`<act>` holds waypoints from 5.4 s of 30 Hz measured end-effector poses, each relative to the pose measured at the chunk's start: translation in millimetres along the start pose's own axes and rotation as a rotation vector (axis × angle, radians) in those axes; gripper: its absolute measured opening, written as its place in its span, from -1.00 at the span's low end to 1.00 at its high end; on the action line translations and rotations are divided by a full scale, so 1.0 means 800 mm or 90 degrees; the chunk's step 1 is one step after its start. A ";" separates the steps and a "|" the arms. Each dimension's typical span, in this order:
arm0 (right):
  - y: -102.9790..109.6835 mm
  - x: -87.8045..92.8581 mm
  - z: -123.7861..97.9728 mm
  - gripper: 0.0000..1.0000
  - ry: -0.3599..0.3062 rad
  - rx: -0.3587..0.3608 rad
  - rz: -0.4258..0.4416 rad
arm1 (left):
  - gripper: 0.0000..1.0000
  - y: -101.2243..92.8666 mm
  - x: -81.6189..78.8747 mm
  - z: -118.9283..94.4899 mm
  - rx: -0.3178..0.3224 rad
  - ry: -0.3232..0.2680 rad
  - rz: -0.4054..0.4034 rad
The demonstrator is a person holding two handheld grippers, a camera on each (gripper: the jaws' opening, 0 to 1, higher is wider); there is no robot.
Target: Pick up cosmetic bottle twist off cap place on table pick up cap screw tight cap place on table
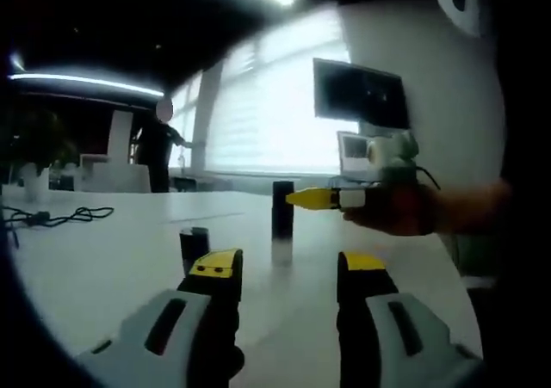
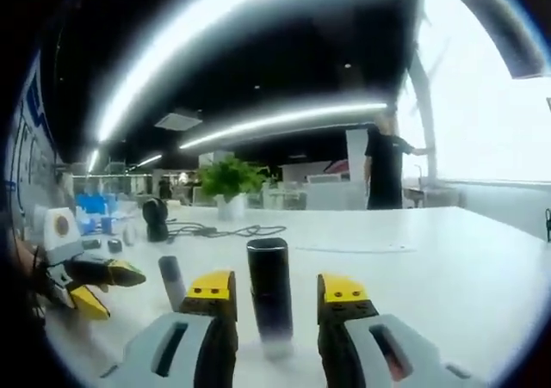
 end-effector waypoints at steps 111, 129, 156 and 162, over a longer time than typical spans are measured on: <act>0.032 0.041 -0.126 0.13 -0.059 -0.097 -0.056 | -0.16 0.012 -0.016 -0.116 -0.157 -0.088 -0.014; 0.024 0.046 -0.125 0.11 -0.048 -0.089 -0.039 | -0.16 0.005 -0.011 -0.110 -0.160 -0.060 0.029; 0.022 0.046 -0.127 0.08 -0.058 -0.097 -0.031 | -0.16 0.008 -0.007 -0.111 -0.187 -0.049 0.060; 0.017 0.044 -0.127 0.08 -0.065 -0.077 -0.027 | -0.17 0.008 -0.008 -0.112 -0.155 -0.056 0.017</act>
Point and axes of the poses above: the point that each gripper's makers call its tool centre point, and the gripper's own axes: z roughly forward along the fingers, y roughly to its left, x roughly out of its underside, the point moved 7 cm from there along -z, roughly backward along the fingers, and after that the axes turned 7 degrees about -z, right-handed, at the moved point
